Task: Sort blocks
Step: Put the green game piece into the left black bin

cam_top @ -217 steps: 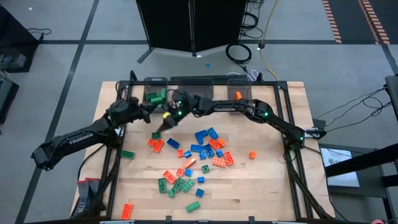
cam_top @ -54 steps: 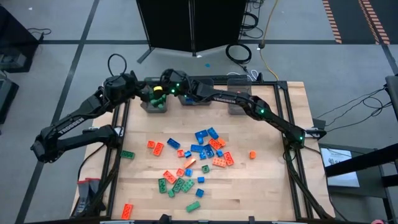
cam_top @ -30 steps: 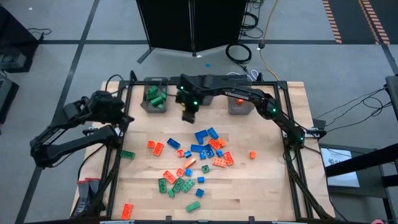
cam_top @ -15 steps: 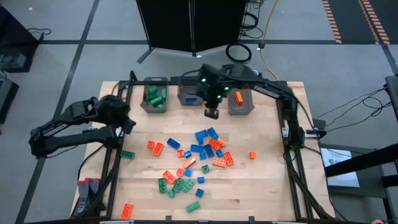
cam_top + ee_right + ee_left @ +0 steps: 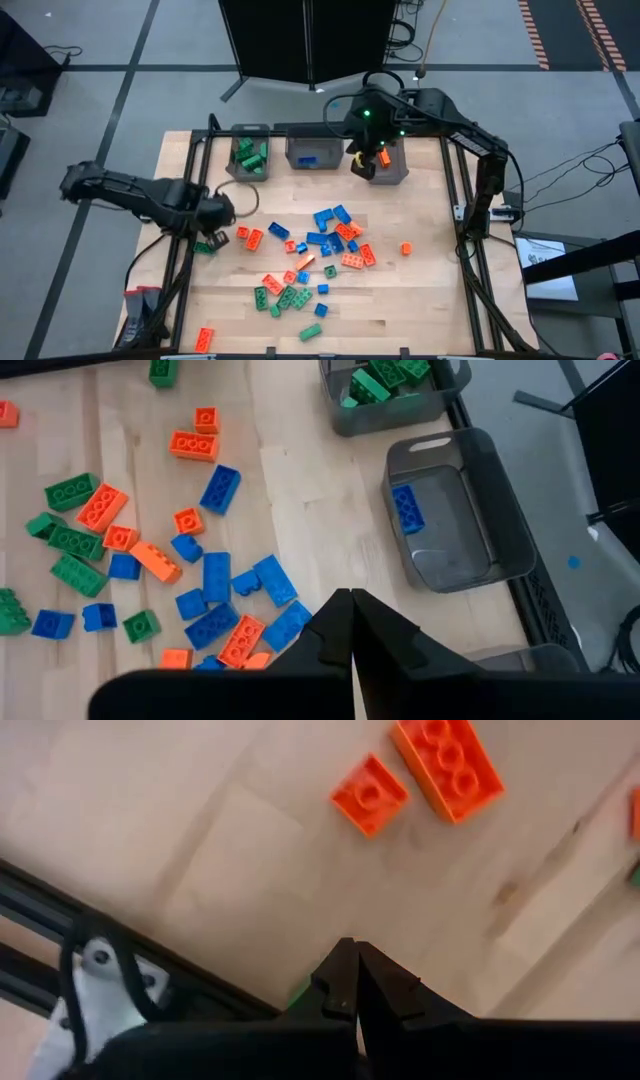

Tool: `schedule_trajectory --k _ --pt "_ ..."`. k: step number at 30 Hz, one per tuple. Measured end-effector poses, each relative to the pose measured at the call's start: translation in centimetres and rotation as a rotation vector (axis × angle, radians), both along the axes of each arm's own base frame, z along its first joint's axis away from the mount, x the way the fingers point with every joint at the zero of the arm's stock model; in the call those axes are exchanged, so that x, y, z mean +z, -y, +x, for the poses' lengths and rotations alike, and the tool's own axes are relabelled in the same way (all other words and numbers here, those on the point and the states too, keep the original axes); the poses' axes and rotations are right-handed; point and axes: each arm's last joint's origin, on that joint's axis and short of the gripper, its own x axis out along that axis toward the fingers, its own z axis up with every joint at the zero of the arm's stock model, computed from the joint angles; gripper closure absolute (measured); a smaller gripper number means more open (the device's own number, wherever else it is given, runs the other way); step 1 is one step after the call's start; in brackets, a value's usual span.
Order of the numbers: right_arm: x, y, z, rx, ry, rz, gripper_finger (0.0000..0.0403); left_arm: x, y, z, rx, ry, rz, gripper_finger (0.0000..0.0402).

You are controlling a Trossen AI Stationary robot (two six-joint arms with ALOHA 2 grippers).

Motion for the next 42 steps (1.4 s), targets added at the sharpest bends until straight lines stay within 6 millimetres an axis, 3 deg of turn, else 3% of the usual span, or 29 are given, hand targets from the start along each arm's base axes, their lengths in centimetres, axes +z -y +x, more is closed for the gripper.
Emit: schedule_trajectory --k 13,23,30,38,42 --pt "0.0 0.0 0.1 0.007 0.002 -0.003 0.0403 -3.9 5.4 1.8 -0.229 -0.29 0.102 0.0402" --pt "-0.1 0.0 0.0 0.006 -0.004 0.003 0.0403 -6.1 6.7 0.6 -0.241 -0.459 0.073 0.0402" --pt "-0.2 -0.3 -0.1 0.021 -0.031 0.005 0.0403 -7.6 7.5 0.6 -0.229 -0.374 0.057 0.0402" --pt "-0.3 -0.8 -0.1 0.032 -0.041 0.01 0.0403 -10.7 6.8 0.3 -0.161 -0.283 0.019 0.0401" --pt "-0.3 -1.3 0.0 0.047 -0.041 0.01 0.0403 -10.6 6.2 0.9 -0.126 -0.249 0.04 0.0402"
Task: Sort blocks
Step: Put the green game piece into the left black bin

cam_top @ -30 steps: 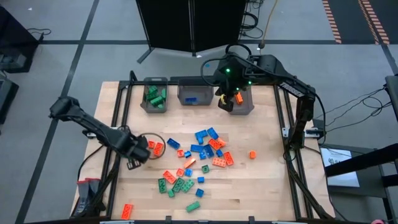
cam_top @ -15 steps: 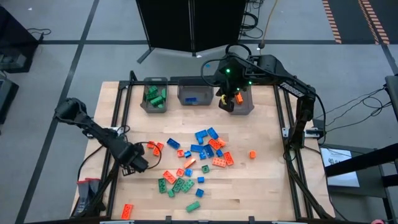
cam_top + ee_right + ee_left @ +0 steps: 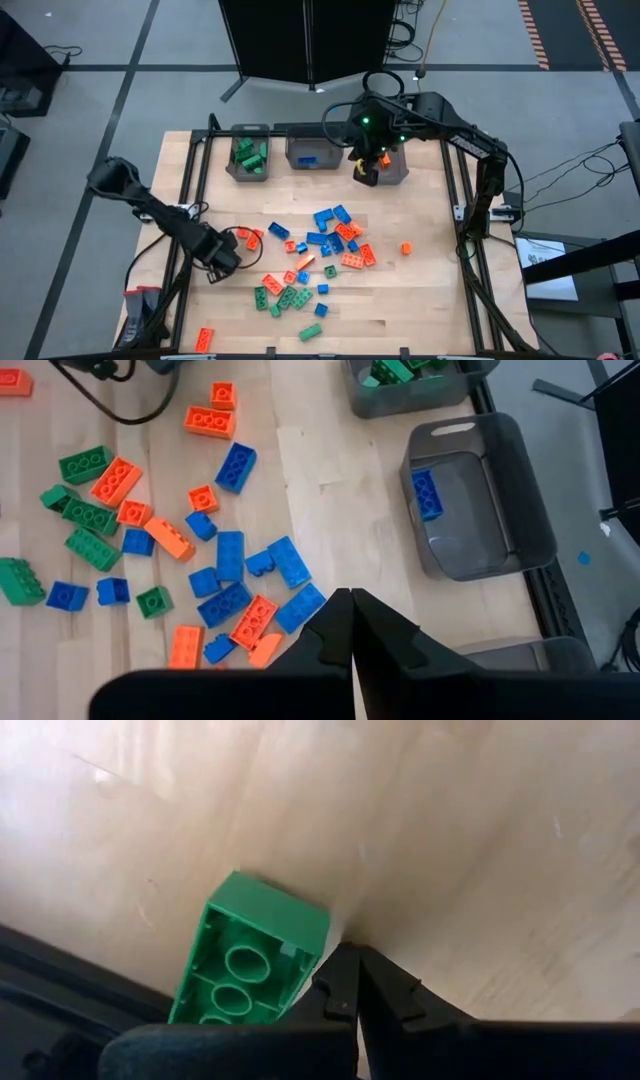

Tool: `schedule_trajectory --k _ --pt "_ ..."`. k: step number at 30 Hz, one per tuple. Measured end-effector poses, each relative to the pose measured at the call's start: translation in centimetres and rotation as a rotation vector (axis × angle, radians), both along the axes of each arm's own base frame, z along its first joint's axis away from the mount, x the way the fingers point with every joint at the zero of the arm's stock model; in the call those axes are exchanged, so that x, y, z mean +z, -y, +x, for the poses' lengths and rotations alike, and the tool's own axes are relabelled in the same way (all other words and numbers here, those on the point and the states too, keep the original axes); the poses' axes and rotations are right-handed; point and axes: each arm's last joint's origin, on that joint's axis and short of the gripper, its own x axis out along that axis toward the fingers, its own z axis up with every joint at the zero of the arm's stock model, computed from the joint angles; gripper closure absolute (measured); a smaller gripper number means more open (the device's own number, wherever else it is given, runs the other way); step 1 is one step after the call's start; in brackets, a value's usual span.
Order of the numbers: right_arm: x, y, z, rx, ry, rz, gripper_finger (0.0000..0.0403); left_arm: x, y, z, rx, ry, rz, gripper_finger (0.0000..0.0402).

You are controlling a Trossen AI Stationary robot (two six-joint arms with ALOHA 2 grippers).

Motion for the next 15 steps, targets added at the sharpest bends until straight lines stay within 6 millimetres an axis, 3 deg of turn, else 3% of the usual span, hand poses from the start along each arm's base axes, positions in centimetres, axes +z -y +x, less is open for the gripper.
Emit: schedule_trajectory --k 5,10,15 --pt "0.0 -0.2 0.1 0.005 0.002 0.0 0.0403 2.3 -0.5 4.4 -0.037 0.361 0.184 0.0401" --pt "0.1 -0.2 0.2 0.0 0.015 0.001 0.0403 4.7 -1.7 5.9 -0.024 0.337 0.22 0.0401" --pt "0.1 -0.2 0.2 0.002 0.017 0.0 0.0403 5.8 -2.5 4.4 0.026 0.136 0.28 0.0401"
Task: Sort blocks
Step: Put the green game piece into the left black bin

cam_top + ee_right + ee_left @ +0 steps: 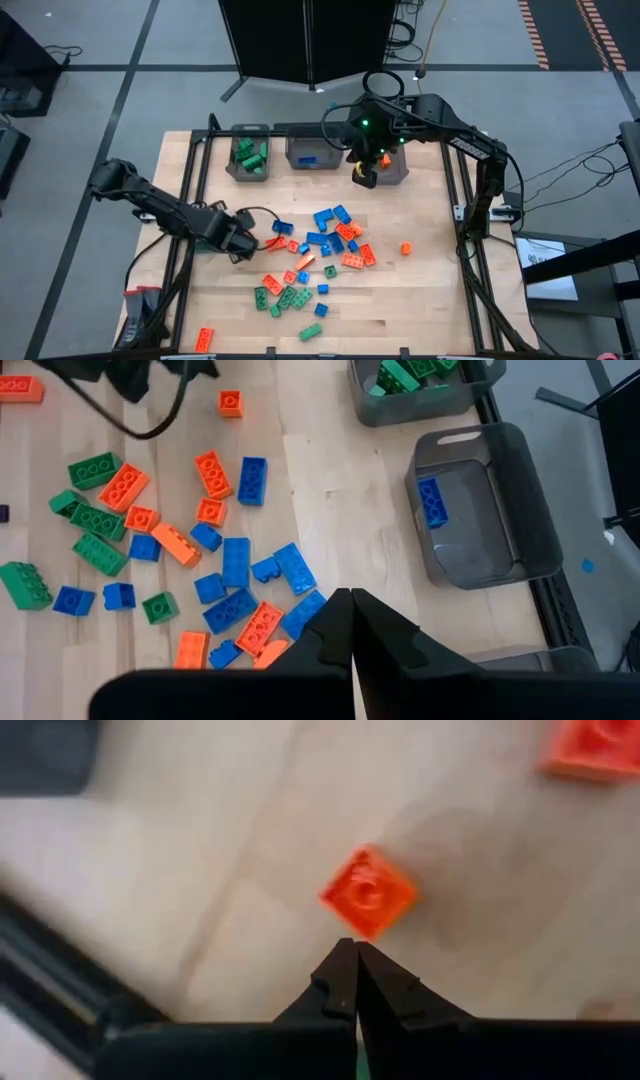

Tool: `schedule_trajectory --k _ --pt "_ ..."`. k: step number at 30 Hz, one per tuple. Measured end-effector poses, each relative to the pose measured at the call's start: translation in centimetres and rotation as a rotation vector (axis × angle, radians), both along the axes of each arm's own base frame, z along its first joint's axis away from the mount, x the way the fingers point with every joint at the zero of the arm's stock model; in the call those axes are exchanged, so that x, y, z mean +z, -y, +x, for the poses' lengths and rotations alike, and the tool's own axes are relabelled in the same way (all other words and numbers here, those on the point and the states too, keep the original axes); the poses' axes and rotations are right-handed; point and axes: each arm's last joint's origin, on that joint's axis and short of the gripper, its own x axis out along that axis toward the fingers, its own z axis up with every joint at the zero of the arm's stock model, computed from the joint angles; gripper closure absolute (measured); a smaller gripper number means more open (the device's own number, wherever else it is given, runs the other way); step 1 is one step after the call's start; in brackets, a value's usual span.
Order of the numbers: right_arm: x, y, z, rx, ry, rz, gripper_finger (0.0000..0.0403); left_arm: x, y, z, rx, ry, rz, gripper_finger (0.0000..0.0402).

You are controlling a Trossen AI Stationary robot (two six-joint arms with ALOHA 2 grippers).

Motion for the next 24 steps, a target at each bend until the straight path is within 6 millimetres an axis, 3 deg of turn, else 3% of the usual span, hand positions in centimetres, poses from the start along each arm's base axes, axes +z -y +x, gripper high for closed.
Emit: schedule_trajectory --k 6,16,24 --pt "0.0 0.0 0.0 0.001 0.001 -0.001 0.0403 -0.1 -0.1 -1.3 0.082 -0.127 -0.004 0.0402" --pt "0.0 0.0 0.0 0.026 -0.002 -0.019 0.0403 -2.6 0.5 -3.4 0.079 -0.324 -0.06 0.0401" --pt "0.0 0.0 0.0 0.034 -0.003 -0.024 0.0403 -2.8 1.8 -3.8 0.119 -0.326 -0.115 0.0401"
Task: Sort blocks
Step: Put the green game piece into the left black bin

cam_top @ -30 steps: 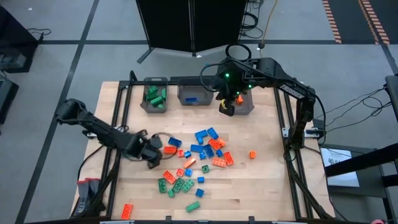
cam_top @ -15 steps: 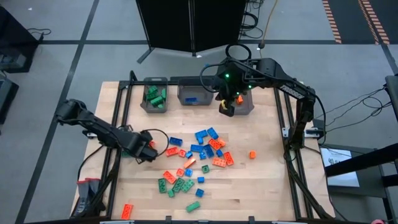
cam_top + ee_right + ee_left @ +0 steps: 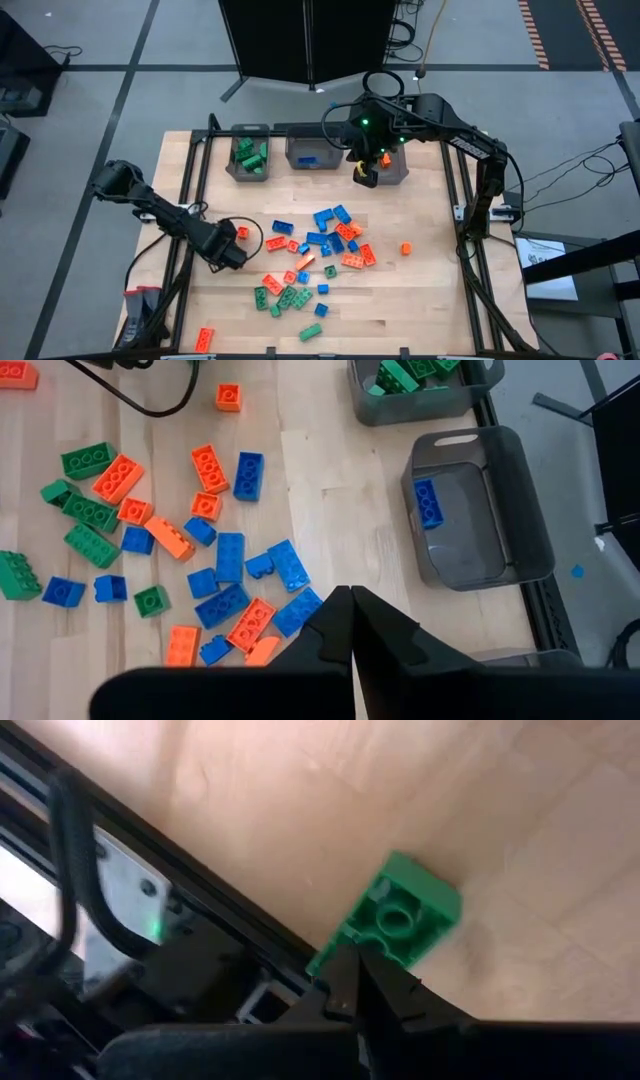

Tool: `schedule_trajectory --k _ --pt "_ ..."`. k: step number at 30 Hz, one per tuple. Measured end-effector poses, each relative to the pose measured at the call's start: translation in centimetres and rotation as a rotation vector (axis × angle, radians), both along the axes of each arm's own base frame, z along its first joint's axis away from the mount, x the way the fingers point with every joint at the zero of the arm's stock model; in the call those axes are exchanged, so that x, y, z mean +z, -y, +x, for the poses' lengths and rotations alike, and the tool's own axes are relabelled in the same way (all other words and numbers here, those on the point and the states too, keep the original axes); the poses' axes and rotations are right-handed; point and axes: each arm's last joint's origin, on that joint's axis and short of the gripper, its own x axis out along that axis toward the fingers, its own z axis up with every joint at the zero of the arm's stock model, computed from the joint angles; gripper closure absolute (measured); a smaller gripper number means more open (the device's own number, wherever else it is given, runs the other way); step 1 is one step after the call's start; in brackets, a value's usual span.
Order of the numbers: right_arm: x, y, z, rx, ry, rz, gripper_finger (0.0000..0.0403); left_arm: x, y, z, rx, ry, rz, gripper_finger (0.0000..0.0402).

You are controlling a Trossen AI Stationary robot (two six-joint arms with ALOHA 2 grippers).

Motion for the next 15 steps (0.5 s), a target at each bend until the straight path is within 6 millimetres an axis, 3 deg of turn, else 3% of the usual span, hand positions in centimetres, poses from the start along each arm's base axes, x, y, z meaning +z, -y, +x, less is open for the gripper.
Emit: schedule_trajectory --k 8,15 --pt "0.0 0.0 0.0 0.015 -0.002 -0.01 0.0403 -0.1 1.3 -0.5 0.043 0.008 -0.019 0.0401" --pt "0.0 0.0 0.0 0.014 -0.004 -0.009 0.0403 -2.4 1.6 -0.1 0.002 0.033 0.019 0.0401"
